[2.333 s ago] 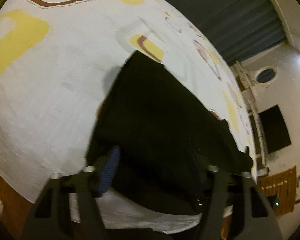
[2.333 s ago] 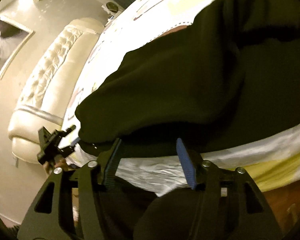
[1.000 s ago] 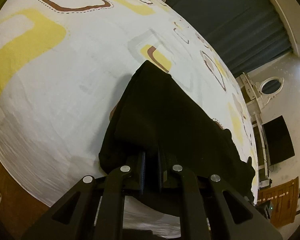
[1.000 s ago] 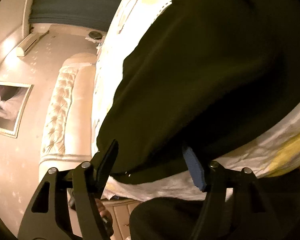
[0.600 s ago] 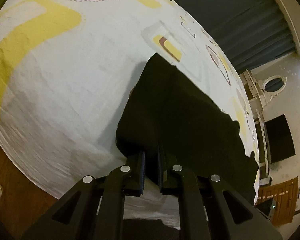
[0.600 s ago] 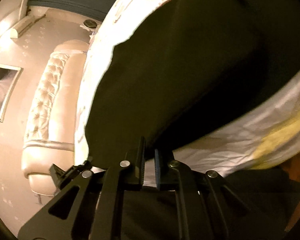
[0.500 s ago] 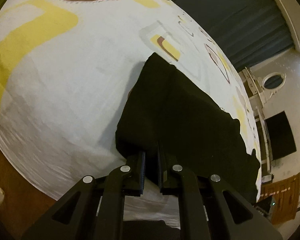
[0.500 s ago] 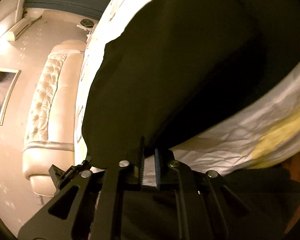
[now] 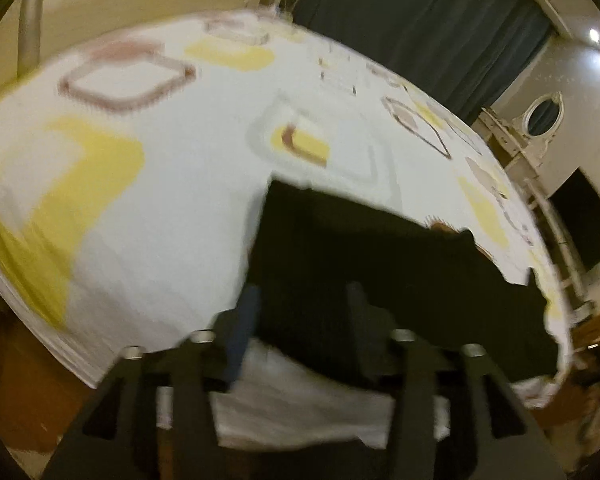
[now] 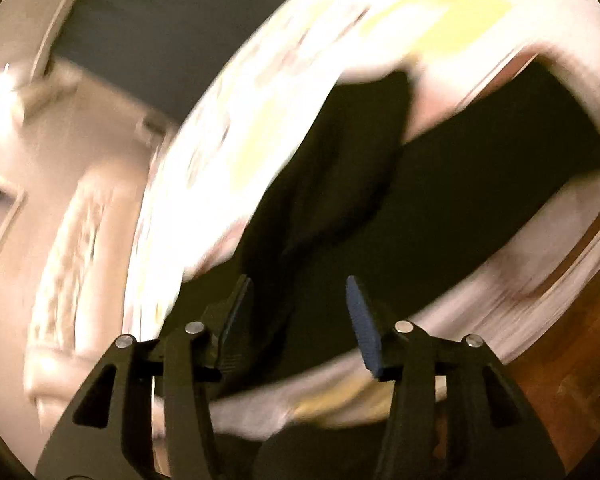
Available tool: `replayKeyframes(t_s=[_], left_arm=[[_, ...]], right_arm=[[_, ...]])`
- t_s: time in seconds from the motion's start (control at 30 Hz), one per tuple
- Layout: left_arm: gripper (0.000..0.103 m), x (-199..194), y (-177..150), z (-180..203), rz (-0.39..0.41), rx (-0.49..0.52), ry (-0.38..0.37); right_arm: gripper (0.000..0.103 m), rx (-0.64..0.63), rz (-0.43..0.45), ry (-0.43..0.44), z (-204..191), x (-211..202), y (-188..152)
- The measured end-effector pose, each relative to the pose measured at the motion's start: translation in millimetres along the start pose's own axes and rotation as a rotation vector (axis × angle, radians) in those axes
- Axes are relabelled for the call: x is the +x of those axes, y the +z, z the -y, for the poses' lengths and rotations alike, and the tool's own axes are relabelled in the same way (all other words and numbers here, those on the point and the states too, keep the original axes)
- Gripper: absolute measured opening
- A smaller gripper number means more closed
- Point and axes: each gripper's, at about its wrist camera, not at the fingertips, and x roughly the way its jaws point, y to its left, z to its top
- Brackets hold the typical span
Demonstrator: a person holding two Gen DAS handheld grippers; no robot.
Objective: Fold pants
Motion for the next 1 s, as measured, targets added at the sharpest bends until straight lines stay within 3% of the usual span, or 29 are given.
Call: replayKeyframes(t_s=[0.13,0.2,0.37,0.47,0.5,0.57,0.67,0.77,0.83,0.9,1.0], left_arm=[[0.064,10.0,12.7,18.0,0.033,0.047,0.06],[0.074,21.7,14.1,28.3,0.024,0.068,0.092],[0.074,50.1,7.0,45.7,-0.016,0.064,0.142],[0.074,67.5,1.8,58.0,-0.057,0.081,0.173],[0.074,71.0,0.5,59.9,-0.064,0.083,0.177],[0.074,76.0,-1.8,62.5,-0.071,0.082,0.186],[0.074,85.0,-3.6,63.4,-0.081,0.051,0.198],[0.074,89.7,-6.0,60.1,-0.078,0.001,0.205],[0.076,89.7,-8.6,59.7,-0.07,-0.011,0.206],[0.077,90.0,-10.9,60.5,-0.06,-0.007,0.209],[0.078,90.8,-13.0,60.8,-0.052,0.006,0.21]], right_arm=[[0.056,0.035,0.086,-0.11,85.2,-25.3,75.8],[0.056,0.059,0.101,-0.172,118.8,-25.2,97.6],[0.056,0.017,0.049,-0.317,171.0,5.6,130.5],[0.056,-0.051,0.027,-0.344,172.9,25.4,135.3],[0.047,-0.084,0.021,-0.36,169.6,29.5,137.4],[0.007,-0.178,-0.037,-0.389,150.0,42.1,137.7],[0.007,-0.332,-0.055,-0.47,121.4,46.3,145.5],[0.006,-0.38,0.031,-0.479,105.7,28.6,161.2],[0.006,-0.383,0.046,-0.497,110.0,28.2,168.5],[0.006,-0.375,-0.015,-0.566,131.6,48.3,169.0],[0.009,-0.348,-0.031,-0.556,149.9,59.8,166.8]])
